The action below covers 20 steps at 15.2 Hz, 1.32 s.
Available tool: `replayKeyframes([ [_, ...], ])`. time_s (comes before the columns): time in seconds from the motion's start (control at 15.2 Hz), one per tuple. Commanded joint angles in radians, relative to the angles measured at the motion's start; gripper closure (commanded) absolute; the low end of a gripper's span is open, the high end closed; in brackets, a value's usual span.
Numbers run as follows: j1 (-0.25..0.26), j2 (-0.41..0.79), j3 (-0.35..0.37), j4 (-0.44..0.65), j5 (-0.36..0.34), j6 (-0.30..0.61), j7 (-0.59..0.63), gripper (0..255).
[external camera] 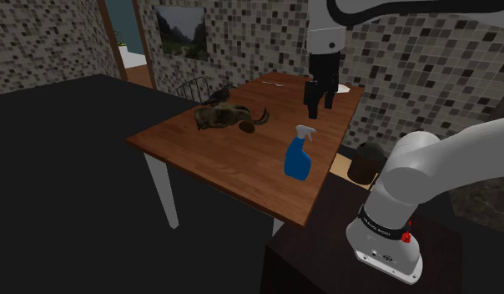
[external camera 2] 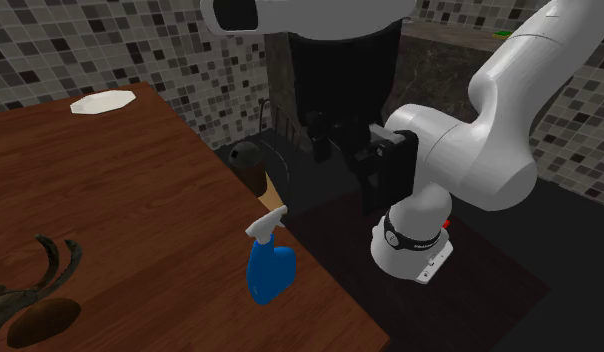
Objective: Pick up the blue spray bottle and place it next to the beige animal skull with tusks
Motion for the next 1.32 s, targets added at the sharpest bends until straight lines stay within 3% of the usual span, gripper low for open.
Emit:
replayKeyframes([
  [0.0, 0.0, 0.0, 0.0, 0.0, 0.0, 0.0, 0.0, 0],
  [0.73, -0.033, 0.142, -0.178, -0.175, -0.107, 0.462, -0.257, 0],
  [1.25, -0.036, 0.183, -0.191, -0.26, -0.114, 0.592, -0.266, 0],
])
